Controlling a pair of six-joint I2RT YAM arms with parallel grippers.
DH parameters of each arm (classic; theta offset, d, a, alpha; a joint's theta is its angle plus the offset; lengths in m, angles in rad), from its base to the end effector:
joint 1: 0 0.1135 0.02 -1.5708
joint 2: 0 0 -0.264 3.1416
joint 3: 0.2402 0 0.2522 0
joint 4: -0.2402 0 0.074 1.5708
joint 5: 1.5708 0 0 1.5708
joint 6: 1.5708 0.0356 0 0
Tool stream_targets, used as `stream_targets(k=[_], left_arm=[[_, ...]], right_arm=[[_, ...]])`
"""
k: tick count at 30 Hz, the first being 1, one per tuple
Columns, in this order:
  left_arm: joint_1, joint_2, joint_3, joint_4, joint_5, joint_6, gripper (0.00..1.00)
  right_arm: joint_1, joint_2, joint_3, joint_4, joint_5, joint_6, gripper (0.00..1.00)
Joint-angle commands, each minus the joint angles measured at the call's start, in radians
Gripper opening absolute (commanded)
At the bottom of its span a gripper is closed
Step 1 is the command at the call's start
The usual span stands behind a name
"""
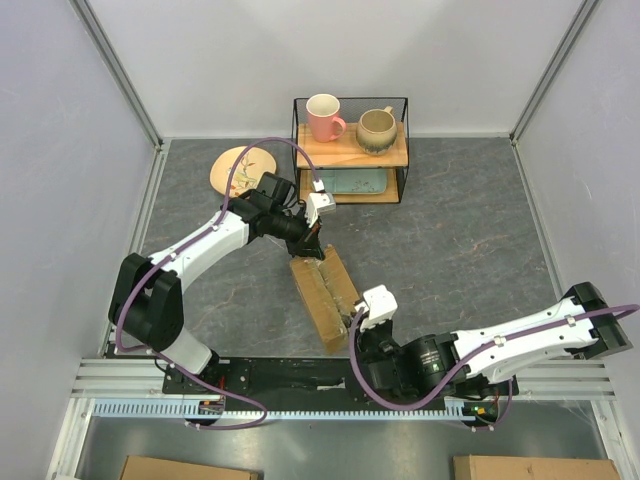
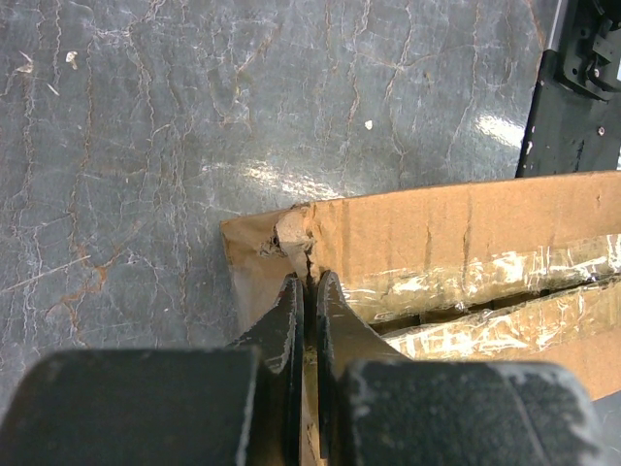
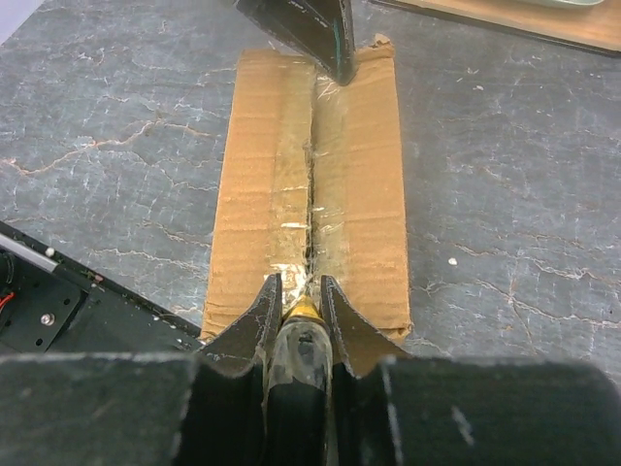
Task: Unpack the express box
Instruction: Cut the express box at the center of the board.
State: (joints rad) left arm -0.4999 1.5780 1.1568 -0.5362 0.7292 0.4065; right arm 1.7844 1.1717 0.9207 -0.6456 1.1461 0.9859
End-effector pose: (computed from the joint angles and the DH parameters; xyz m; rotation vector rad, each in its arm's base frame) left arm 0.2764 -0.1780 0.2499 1.3145 2.0352 -0.9526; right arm -0.0160 0.2267 0.2848 -0.3379 1.8910 0.4222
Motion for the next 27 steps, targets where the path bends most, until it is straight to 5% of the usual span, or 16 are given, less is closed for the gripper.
stream_targets(k=[1,27], left_arm=[[0.06,0.066,-0.045,0.145,-0.49,0.138,0.02],[0.06,0.097,-0.046,0.153,-0.517,0.15,0.02]], right_arm=[[0.09,-0.024,-0.005,-0.086,-0.175,0.097,0.0],[0.25,-0.027,0.053,-0.296,-0.132,0.313,0.0]])
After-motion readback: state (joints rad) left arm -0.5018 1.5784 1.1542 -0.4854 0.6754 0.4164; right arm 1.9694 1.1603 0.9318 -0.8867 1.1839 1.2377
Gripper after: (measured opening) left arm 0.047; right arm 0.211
